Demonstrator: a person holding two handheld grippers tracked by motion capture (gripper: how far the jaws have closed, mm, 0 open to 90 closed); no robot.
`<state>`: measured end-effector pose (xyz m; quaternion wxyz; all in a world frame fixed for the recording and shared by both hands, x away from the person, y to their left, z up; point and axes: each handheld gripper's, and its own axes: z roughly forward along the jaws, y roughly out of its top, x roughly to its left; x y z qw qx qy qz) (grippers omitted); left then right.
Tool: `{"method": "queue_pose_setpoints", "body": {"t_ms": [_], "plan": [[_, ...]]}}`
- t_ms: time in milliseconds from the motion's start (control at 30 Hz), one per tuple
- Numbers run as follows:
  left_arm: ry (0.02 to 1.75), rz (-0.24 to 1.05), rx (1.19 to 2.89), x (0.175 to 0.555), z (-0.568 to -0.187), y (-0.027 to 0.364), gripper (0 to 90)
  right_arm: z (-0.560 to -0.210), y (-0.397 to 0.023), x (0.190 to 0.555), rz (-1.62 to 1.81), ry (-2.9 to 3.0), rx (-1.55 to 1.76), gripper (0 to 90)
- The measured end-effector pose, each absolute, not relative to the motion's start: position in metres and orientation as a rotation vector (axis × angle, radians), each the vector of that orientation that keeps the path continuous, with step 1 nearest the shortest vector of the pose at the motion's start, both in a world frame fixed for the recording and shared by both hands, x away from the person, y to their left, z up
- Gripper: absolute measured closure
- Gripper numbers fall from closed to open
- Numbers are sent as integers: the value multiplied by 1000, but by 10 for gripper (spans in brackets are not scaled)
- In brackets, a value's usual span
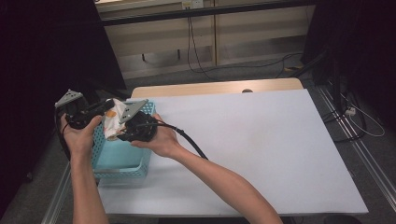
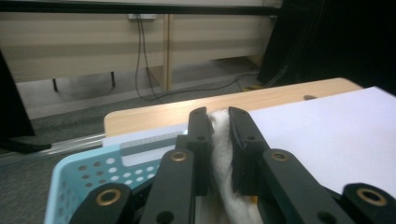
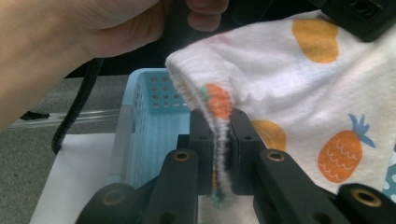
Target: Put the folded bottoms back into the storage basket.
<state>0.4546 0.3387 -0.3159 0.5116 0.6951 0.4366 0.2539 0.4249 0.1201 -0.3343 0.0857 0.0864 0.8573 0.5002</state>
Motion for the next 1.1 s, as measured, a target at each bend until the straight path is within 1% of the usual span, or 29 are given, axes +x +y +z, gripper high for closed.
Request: {"method": "queue_pose_setpoints", "body": {"t_ms": [233, 433, 933, 1100], "plan": [[1071, 597, 1676, 456, -322, 346, 803, -339, 130, 426, 1471, 2574, 260, 822], [1070, 617, 1685, 457, -329, 348, 803, -348, 136, 430, 1485, 2580, 275, 822], [1117, 577, 1722, 463, -353, 354, 802, -364, 145, 432, 1469, 2603, 272, 822], [1127, 576, 1730, 462, -355, 356, 803, -370, 149, 432, 1465, 2614, 277, 822]]}}
